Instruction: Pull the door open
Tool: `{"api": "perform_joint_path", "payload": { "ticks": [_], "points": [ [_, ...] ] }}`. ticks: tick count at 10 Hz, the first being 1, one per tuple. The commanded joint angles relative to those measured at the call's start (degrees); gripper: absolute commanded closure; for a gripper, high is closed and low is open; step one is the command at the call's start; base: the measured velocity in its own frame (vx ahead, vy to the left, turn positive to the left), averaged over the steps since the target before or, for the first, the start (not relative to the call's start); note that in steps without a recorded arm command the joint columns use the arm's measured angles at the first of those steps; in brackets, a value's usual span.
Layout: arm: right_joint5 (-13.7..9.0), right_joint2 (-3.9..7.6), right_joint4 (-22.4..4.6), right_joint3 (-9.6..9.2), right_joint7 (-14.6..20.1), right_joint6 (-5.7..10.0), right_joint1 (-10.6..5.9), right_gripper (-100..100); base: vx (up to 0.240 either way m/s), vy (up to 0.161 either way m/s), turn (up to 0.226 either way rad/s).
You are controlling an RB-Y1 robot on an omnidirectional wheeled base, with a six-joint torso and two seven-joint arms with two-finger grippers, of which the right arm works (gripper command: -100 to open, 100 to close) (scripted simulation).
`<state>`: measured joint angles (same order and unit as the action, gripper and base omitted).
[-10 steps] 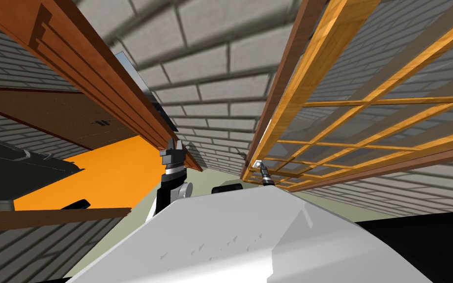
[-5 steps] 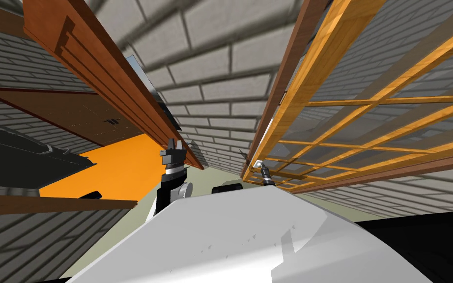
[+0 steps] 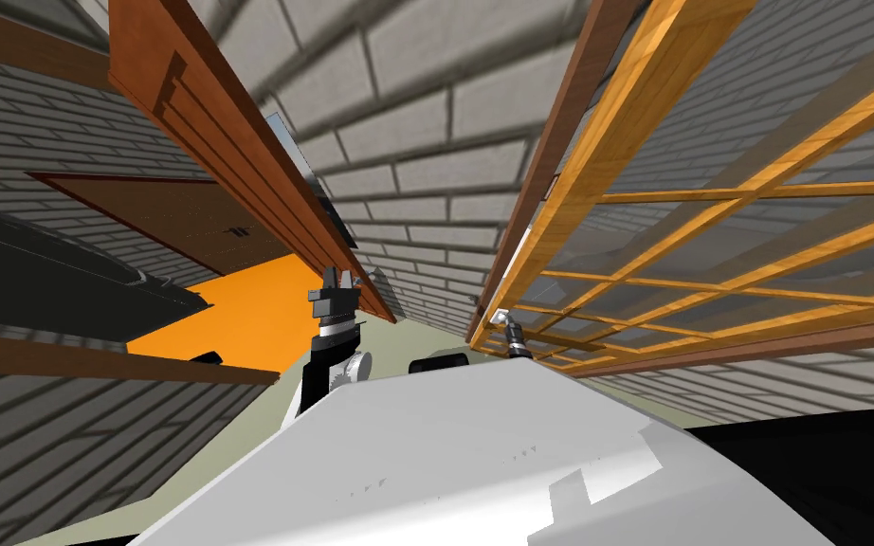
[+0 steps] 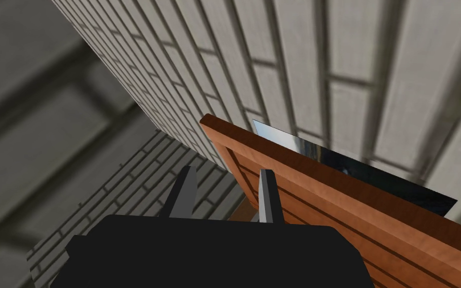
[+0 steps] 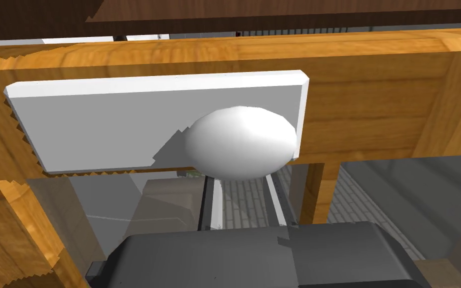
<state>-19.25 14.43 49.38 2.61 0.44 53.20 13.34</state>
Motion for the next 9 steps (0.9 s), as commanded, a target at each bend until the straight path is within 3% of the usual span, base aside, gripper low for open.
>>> {"api": "perform_joint_path", "payload": {
  "ticks": [1,3,7,8,9],
  "points": [
    [-0.3,-0.28,0.0,-0.67,2.0,0.64,-0.79,100,-0.034,-0.011,0.047],
    [-2.6,-0.05,-0.2,-0.92,5.7,0.65,-0.87,100,-0.053,-0.004,0.100],
    [-4.9,0.19,-0.3,-1.17,11.2,0.66,-0.96,100,-0.043,-0.007,0.071],
    [-5.7,0.18,-0.5,-1.28,12.1,-0.20,-0.48,-100,-0.052,-0.016,0.033],
    [-6.3,0.13,-0.4,-1.59,13.4,-0.19,-0.49,-100,-0.043,-0.008,-0.010]
  ]
}}
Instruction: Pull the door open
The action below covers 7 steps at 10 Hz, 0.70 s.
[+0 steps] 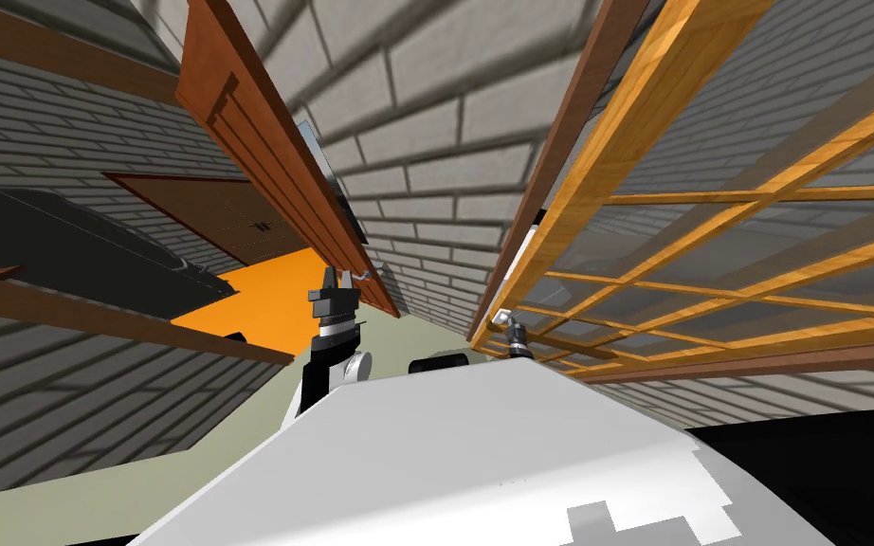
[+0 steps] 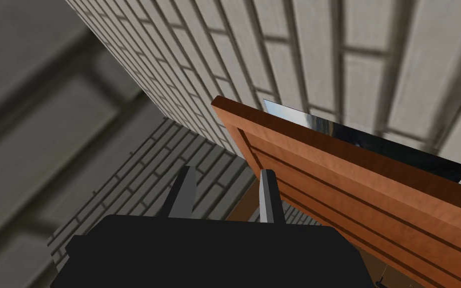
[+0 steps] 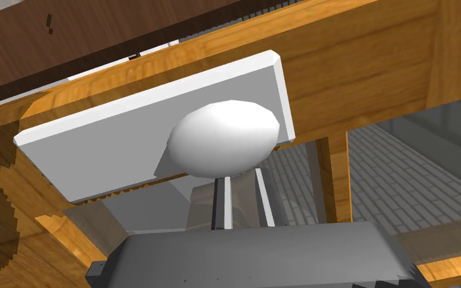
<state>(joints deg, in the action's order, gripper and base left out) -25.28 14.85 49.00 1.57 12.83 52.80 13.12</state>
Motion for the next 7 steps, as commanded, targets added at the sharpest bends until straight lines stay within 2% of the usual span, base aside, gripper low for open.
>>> {"api": "perform_joint_path", "payload": {
  "ticks": [1,3,5,7],
  "points": [
    [-1.0,-0.34,0.2,-0.96,2.7,0.23,-0.29,-100,-0.041,-0.003,-0.012],
    [-2.7,-0.48,0.7,-1.91,6.2,0.27,-0.32,-100,-0.070,-0.001,0.032],
    [-2.7,-0.48,0.7,-1.91,6.6,0.27,-0.32,-100,-0.028,0.002,0.017],
    [-4.7,-0.63,1.3,-3.05,10.4,0.32,-0.36,-100,-0.036,0.010,0.034]
  ]
}}
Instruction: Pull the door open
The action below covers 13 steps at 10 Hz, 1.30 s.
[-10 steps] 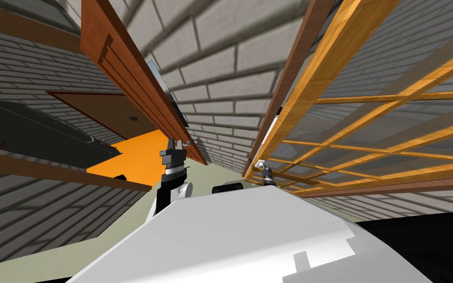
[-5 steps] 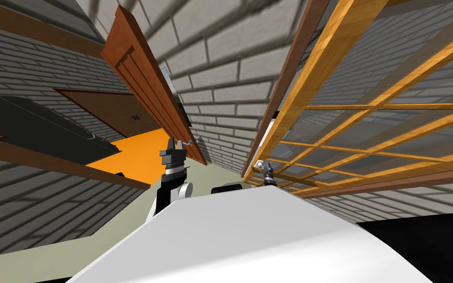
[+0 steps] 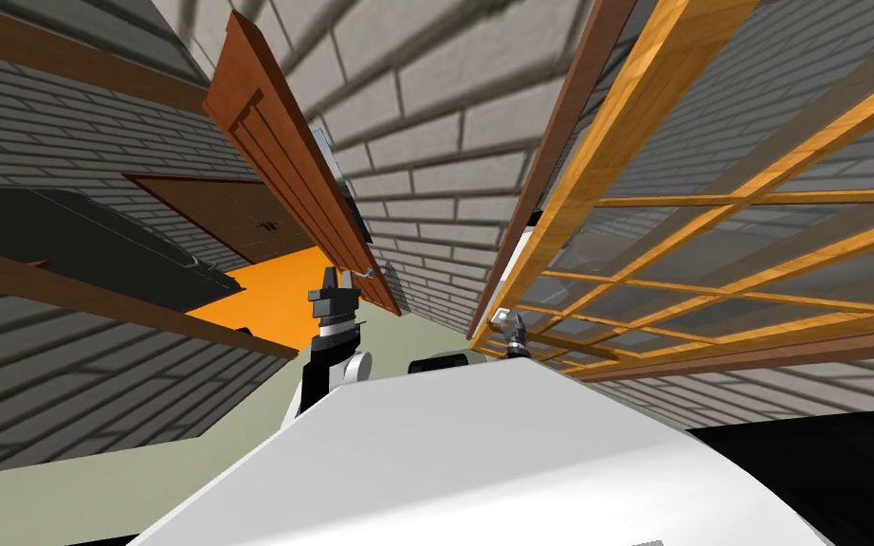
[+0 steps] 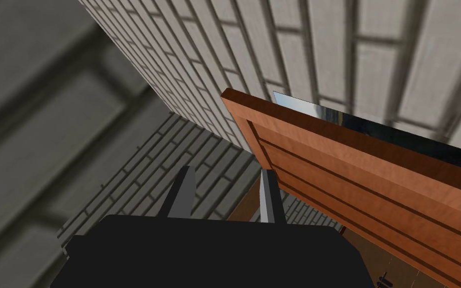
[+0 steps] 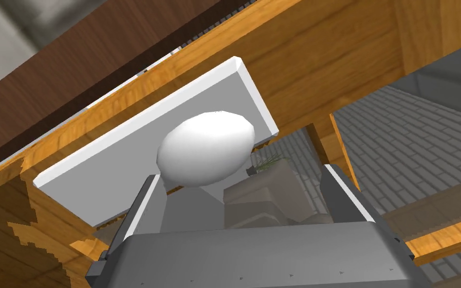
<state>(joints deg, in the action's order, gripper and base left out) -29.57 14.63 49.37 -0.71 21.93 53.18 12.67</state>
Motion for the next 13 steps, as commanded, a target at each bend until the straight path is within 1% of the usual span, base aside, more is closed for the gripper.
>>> {"api": "perform_joint_path", "payload": {
  "ticks": [1,3,4,5,6,7,8,9,10,11,12,13],
  "points": [
    [-0.4,-0.41,0.9,-0.76,1.9,-0.06,0.09,-100,-0.039,0.019,0.065],
    [-2.8,-0.59,1.5,-2.04,5.7,0.00,0.04,-100,-0.042,0.019,0.048],
    [-2.8,-0.59,1.5,-2.04,6.6,0.00,0.04,-100,-0.050,0.008,0.008],
    [-4.0,-0.68,1.9,-2.72,8.7,0.03,0.01,-100,-0.060,0.002,0.028],
    [-4.0,-0.68,1.9,-2.72,9.0,0.03,0.01,-100,-0.050,-0.009,0.018],
    [-5.3,-0.77,2.2,-3.41,11.3,0.07,-0.01,-100,-0.051,-0.011,0.030],
    [-6.5,-0.87,2.6,-4.12,12.8,0.10,-0.04,-100,-0.072,-0.006,0.050],
    [-6.5,-0.87,2.6,-4.12,13.8,0.10,-0.04,-100,-0.058,-0.005,0.018],
    [-7.8,-0.97,2.9,-4.84,15.8,0.13,-0.06,-100,-0.062,0.002,0.034],
    [-7.8,-0.97,2.9,-4.84,16.2,0.13,-0.06,-100,-0.045,0.003,0.017],
    [-9.1,-1.07,3.3,-5.55,18.5,0.17,-0.09,-100,-0.045,0.002,0.034],
    [-10.4,-1.16,3.6,-6.26,20.0,0.20,-0.12,-100,-0.065,-0.003,0.049]
  ]
}}
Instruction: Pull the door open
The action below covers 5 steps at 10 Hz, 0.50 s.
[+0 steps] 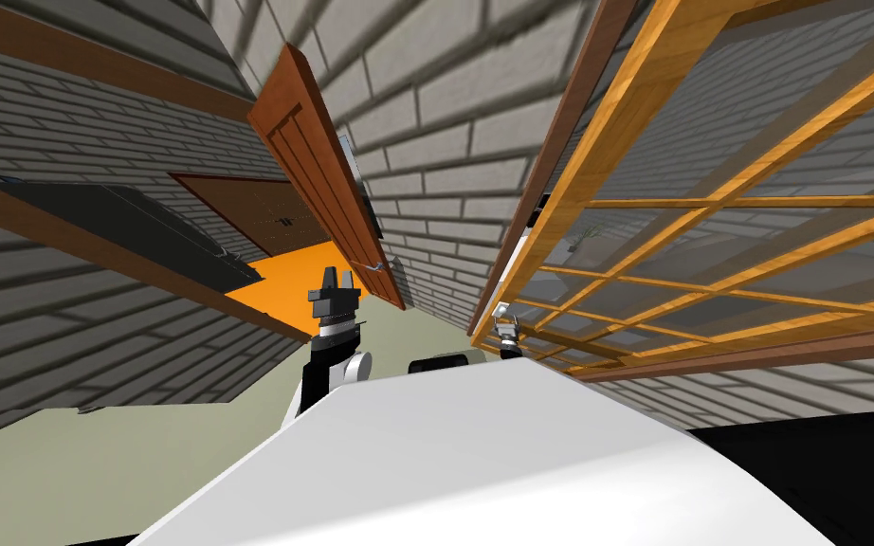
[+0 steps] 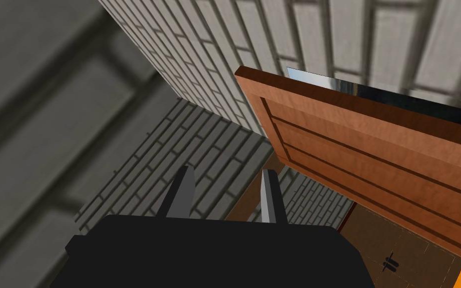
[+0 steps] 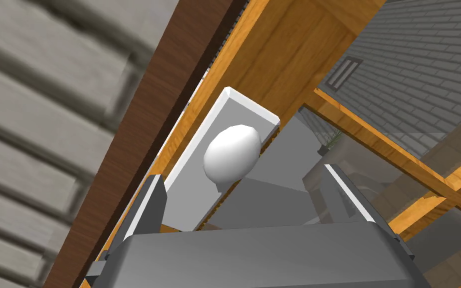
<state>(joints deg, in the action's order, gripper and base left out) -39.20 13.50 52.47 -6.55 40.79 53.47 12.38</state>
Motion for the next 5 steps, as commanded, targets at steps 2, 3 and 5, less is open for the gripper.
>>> {"api": "perform_joint_path", "payload": {
  "ticks": [2,3,5],
  "points": [
    [-2.1,-0.13,0.9,-1.11,4.2,-0.06,0.15,-100,-0.056,-0.004,0.025],
    [-2.1,-0.13,0.9,-1.11,4.5,-0.06,0.15,-100,-0.047,-0.007,0.016],
    [-4.5,-0.31,1.5,-2.45,8.3,0.00,0.10,-100,-0.061,-0.001,0.039]
  ]
}}
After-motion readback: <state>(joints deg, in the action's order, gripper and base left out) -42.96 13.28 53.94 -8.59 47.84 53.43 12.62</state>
